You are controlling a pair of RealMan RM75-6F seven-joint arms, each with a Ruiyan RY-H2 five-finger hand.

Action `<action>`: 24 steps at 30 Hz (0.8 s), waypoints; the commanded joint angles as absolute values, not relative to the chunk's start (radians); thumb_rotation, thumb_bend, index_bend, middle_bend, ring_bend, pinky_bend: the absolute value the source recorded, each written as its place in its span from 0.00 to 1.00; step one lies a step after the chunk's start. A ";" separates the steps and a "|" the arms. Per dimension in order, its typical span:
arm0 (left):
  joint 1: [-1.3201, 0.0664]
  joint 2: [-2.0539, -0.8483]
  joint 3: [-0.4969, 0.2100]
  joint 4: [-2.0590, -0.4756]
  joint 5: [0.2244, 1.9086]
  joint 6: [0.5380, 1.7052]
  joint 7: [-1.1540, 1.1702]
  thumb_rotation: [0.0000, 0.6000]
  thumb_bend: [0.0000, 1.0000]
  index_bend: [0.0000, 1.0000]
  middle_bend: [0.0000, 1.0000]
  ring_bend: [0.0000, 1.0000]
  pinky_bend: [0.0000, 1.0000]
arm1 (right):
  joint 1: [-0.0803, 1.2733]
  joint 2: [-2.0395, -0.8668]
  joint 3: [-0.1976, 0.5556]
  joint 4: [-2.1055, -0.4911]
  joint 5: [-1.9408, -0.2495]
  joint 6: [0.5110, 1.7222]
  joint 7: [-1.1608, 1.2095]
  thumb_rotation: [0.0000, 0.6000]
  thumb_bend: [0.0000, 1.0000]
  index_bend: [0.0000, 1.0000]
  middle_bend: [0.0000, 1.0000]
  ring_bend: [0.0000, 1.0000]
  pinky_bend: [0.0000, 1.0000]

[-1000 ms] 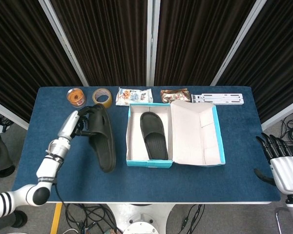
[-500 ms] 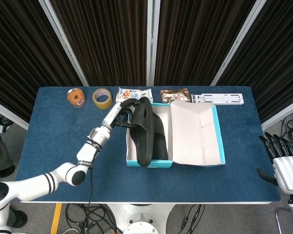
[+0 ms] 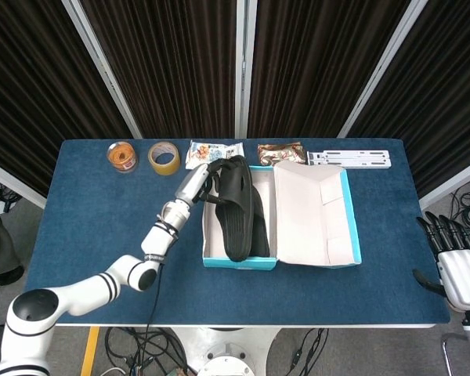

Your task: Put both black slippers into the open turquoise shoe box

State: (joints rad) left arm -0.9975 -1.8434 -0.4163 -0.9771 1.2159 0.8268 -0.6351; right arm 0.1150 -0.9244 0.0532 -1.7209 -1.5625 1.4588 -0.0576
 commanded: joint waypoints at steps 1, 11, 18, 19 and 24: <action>-1.003 -1.879 -0.404 -0.911 1.253 0.876 -0.663 1.00 0.15 0.51 0.53 0.58 0.79 | 0.115 -0.923 0.054 -1.723 -1.563 1.460 -0.059 1.00 0.11 0.00 0.03 0.00 0.11; -0.994 -1.958 -0.322 -0.725 1.360 0.977 -0.740 1.00 0.14 0.51 0.53 0.57 0.79 | 0.114 -0.918 0.054 -1.735 -1.565 1.463 -0.070 1.00 0.11 0.00 0.03 0.00 0.11; -0.986 -1.982 -0.286 -0.682 1.375 0.959 -0.787 1.00 0.14 0.51 0.56 0.48 0.75 | 0.115 -0.917 0.055 -1.738 -1.564 1.461 -0.073 1.00 0.11 0.00 0.03 0.00 0.12; -0.985 -1.978 -0.283 -0.689 1.375 0.949 -0.788 1.00 0.14 0.52 0.57 0.44 0.71 | 0.115 -0.917 0.054 -1.739 -1.564 1.461 -0.074 1.00 0.11 0.00 0.03 0.00 0.12; -0.987 -1.941 -0.289 -0.750 1.330 0.854 -0.741 1.00 0.14 0.52 0.59 0.36 0.56 | 0.116 -0.917 0.053 -1.739 -1.567 1.460 -0.070 1.00 0.11 0.00 0.03 0.00 0.12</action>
State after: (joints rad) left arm -0.9867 -1.9608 -0.2845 -0.7177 1.3564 0.8968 -0.7669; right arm 0.1156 -0.9167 0.0532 -1.7386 -1.5674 1.4604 -0.0700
